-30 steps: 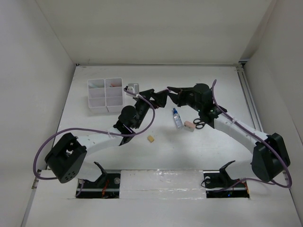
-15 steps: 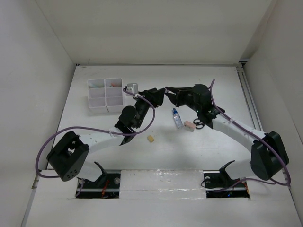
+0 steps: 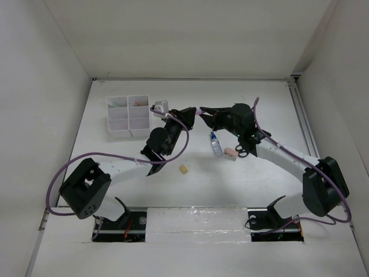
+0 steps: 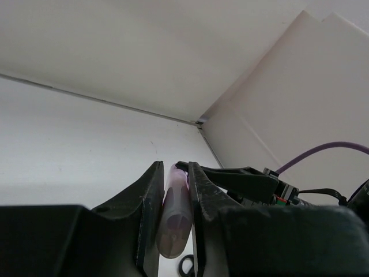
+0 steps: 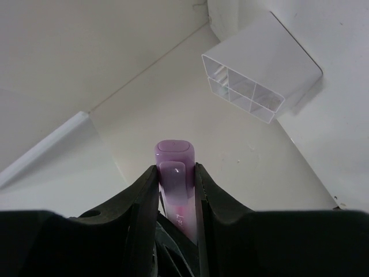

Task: Sort the stationery into containers
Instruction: Place the pen in the storage box.

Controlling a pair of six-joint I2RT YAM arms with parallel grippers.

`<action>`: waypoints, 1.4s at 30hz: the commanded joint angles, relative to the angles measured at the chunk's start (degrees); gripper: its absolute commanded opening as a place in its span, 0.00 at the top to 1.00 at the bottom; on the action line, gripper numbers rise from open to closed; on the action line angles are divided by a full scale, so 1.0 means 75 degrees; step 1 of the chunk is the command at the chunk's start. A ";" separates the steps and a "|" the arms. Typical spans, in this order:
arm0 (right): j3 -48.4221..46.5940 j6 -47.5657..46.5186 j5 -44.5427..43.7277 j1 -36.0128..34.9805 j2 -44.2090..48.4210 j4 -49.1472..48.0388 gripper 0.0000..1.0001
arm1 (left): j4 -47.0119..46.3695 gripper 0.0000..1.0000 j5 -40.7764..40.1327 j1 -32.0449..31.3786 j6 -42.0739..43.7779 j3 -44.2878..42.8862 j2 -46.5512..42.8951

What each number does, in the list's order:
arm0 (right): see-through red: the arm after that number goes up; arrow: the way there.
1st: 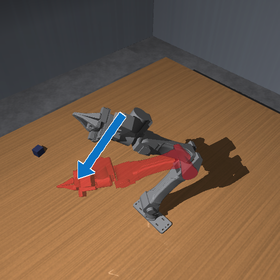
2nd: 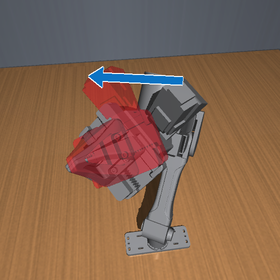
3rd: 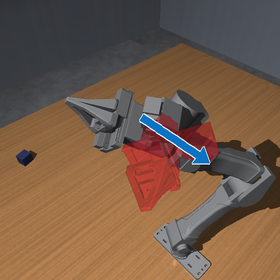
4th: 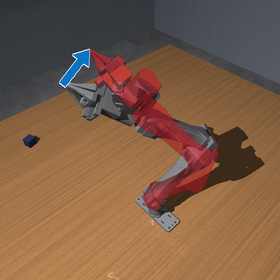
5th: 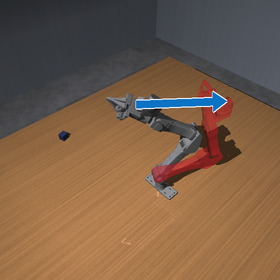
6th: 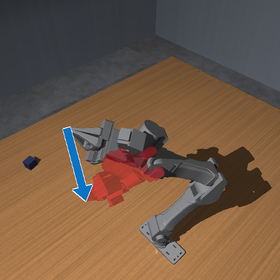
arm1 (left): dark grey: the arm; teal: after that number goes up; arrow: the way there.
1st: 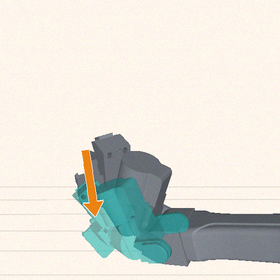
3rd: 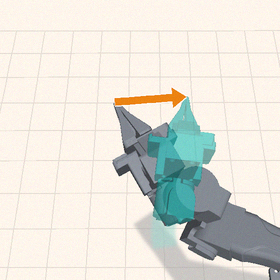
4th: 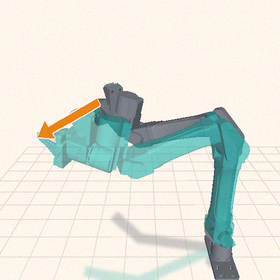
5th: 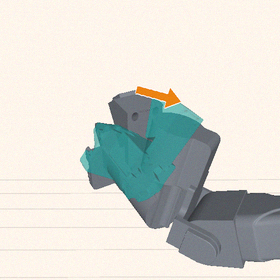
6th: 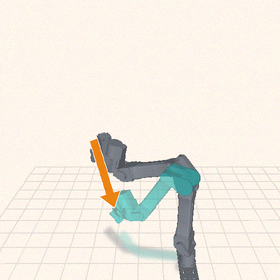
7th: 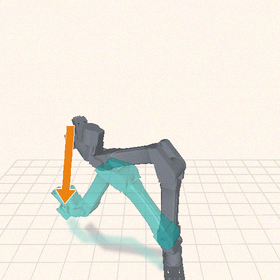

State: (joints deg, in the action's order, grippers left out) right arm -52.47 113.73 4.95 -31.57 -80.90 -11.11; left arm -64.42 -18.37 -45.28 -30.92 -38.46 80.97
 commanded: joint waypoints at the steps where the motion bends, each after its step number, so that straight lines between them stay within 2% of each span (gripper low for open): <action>1: -0.0153 0.1945 0.0055 -0.0103 -0.0018 -0.0592 1.00 | -0.0211 1.00 0.0129 -0.0104 -0.0249 -0.0426 -0.0050; 7: -0.0153 0.1793 0.0125 -0.0103 -0.0157 -0.0955 1.00 | 0.0280 1.00 0.0059 -0.0104 -0.0156 -0.0683 -0.0120; 8: -0.0048 0.1793 0.0125 -0.0103 -0.0228 -0.1350 1.00 | 0.0397 1.00 0.0059 -0.0104 -0.0062 -0.0754 -0.0120; 10: 0.0232 0.1793 0.0125 -0.0103 -0.0333 -0.1890 0.87 | 0.0737 1.00 0.0059 -0.0104 0.0043 -0.0895 -0.0190; 11: 0.0315 0.1793 0.0218 -0.0103 -0.0473 -0.2415 0.75 | 0.0924 1.00 0.0128 -0.0104 0.0137 -0.1000 -0.0295; 12: 0.0316 0.1793 0.0288 -0.0103 -0.0544 -0.2548 0.69 | 0.0926 1.00 0.0129 -0.0104 0.0138 -0.1001 -0.0377; 16: 0.0316 0.1513 0.0465 0.0049 -0.0708 -0.2549 0.49 | 0.1335 1.00 0.0035 -0.0104 0.0232 -0.1154 -0.0554; 17: 0.0316 0.1511 0.0465 0.0049 -0.0709 -0.2549 0.47 | 0.1533 1.00 0.0035 0.0024 0.0232 -0.1154 -0.0554; 22: 0.0164 0.1161 0.0687 0.0120 -0.0779 -0.2549 0.44 | 0.1535 1.00 -0.0104 0.0224 0.0161 -0.1036 -0.0835; 27: 0.0408 0.1078 0.0617 0.0377 -0.0686 -0.2549 0.41 | 0.2399 1.00 -0.0889 0.0224 0.0383 -0.1351 -0.0987; 31: 0.0842 0.0716 0.0430 0.0857 -0.0149 -0.2479 0.41 | 0.3220 1.00 -0.0890 0.0657 0.0466 -0.1726 -0.1058; 33: 0.1018 0.0248 0.0430 0.1266 0.0122 -0.2130 0.39 | 0.3840 1.00 -0.0996 0.1147 0.0362 -0.2031 -0.1058; 35: 0.1253 -0.0568 0.0430 0.1548 0.0612 -0.1813 0.39 | 0.5151 1.00 -0.0914 0.1640 0.0139 -0.2803 -0.0883; 36: 0.1335 -0.0922 0.0430 0.1700 0.0789 -0.1521 0.39 | 0.5667 1.00 -0.1123 0.2153 0.0022 -0.3119 -0.0777; 37: 0.1405 -0.1251 0.0511 0.1969 0.0953 -0.1333 0.41 | 0.6287 1.00 -0.1264 0.2448 -0.0130 -0.3505 -0.0533; 38: 0.1510 -0.1544 0.0605 0.2076 0.1292 -0.1087 0.41 | 0.7511 1.00 -0.1265 0.2811 -0.0468 -0.4275 -0.0403; 39: 0.1511 -0.2069 0.0606 0.2146 0.1457 -0.0597 0.41 | 0.8138 1.00 -0.0999 0.3197 -0.0704 -0.4654 -0.0274; 40: 0.1581 -0.2306 0.0606 0.2310 0.1610 -0.0349 0.41 | 0.8655 1.00 -0.0799 0.3990 -0.0903 -0.4948 -0.0075; 42: 0.1652 -0.2891 0.0490 0.2382 0.2054 0.0097 0.42 | 0.9642 1.00 -0.0307 0.4732 -0.1231 -0.5511 0.0008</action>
State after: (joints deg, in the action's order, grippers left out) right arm -40.91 102.08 8.82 -14.33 -69.56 -16.32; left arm -8.60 -23.03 -16.95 -34.68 -74.37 80.88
